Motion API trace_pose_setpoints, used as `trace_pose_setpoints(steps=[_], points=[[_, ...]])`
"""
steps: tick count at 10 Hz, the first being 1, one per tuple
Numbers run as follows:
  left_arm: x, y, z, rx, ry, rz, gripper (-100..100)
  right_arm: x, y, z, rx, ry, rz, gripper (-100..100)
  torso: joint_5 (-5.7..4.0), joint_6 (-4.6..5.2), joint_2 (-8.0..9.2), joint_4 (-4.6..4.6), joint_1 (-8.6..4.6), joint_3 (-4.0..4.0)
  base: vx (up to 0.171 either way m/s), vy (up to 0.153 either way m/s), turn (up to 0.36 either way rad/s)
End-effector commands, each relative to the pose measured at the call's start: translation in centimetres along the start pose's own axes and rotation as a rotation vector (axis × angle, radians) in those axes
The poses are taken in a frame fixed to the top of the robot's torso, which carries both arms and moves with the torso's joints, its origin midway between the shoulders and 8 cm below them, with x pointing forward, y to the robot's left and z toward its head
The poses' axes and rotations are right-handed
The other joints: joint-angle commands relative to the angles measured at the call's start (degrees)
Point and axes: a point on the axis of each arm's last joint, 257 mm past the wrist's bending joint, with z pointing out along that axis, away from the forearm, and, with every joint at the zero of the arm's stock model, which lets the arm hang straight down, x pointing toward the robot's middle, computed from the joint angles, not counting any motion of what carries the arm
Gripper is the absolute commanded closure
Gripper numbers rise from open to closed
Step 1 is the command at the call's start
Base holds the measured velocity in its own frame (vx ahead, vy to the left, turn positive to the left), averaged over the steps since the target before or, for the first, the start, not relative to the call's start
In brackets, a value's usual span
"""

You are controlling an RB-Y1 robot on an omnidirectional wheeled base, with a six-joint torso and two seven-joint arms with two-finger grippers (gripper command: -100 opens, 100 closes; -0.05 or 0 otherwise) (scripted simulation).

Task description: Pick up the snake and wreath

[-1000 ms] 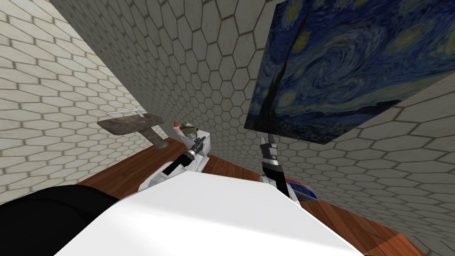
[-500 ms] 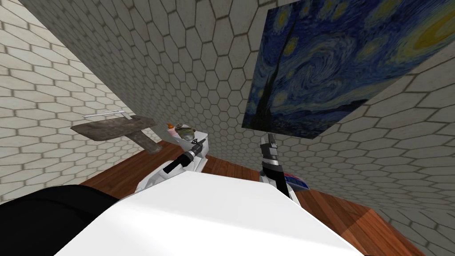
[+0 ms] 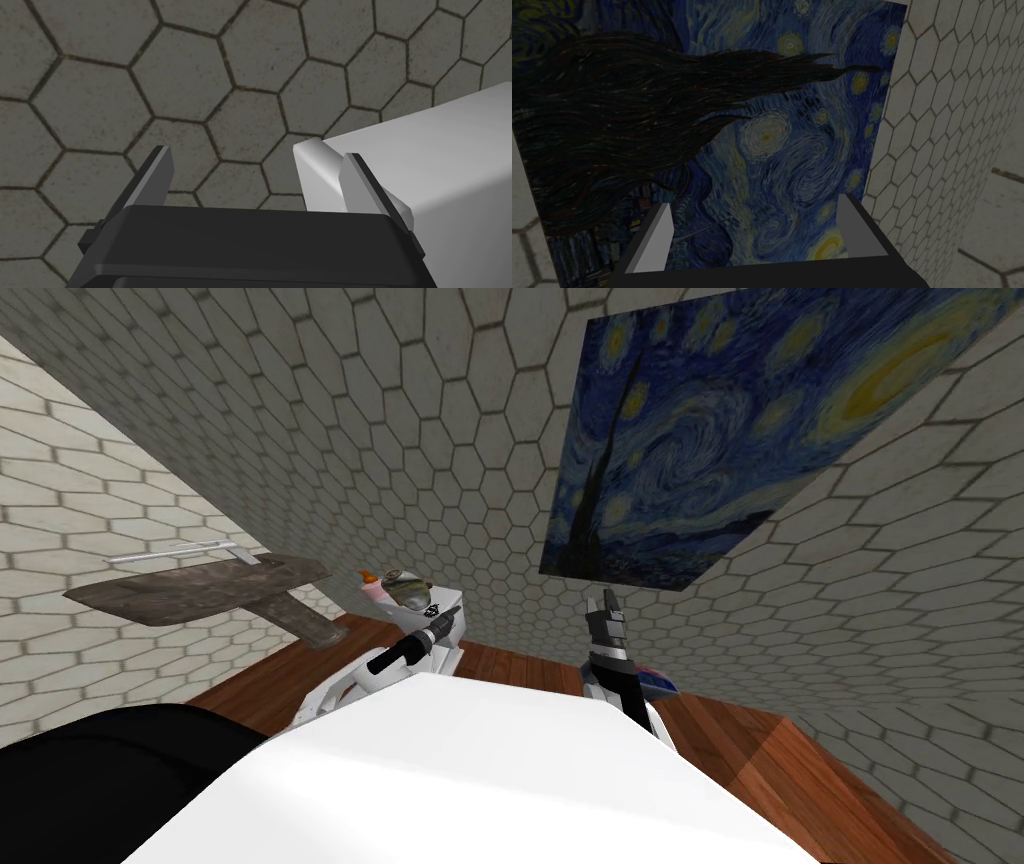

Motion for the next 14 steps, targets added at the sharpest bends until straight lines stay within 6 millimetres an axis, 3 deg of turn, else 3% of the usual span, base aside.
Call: trace_pose_setpoints(steps=[1,7,11,14], points=[[-0.6,2.0,0.0,-0.073,0.006,0.009,-100,0.0,0.0,0.0,0.000,0.000,0.000,0,0.00,0.00,0.00,0.00,0.00,0.00,-0.015,0.077,-0.279],[-2.3,6.2,-0.7,-0.233,0.003,0.027,-100,0.0,0.0,0.0,0.000,0.000,0.000,0,0.03,-0.03,-0.02,0.00,0.16,-0.01,-0.007,0.070,-0.127],[-5.0,10.0,-1.9,-0.396,-0.019,0.046,-100,0.0,0.0,0.0,0.000,0.000,0.000,0,0.06,-0.02,-0.02,0.00,0.26,-0.01,-0.011,0.100,-0.188],[-6.3,11.5,-2.6,-0.467,-0.035,0.054,-100,0.0,0.0,0.0,0.000,0.000,0.000,0,0.03,-0.05,-0.04,0.00,0.09,-0.02,-0.004,0.078,-0.086]])
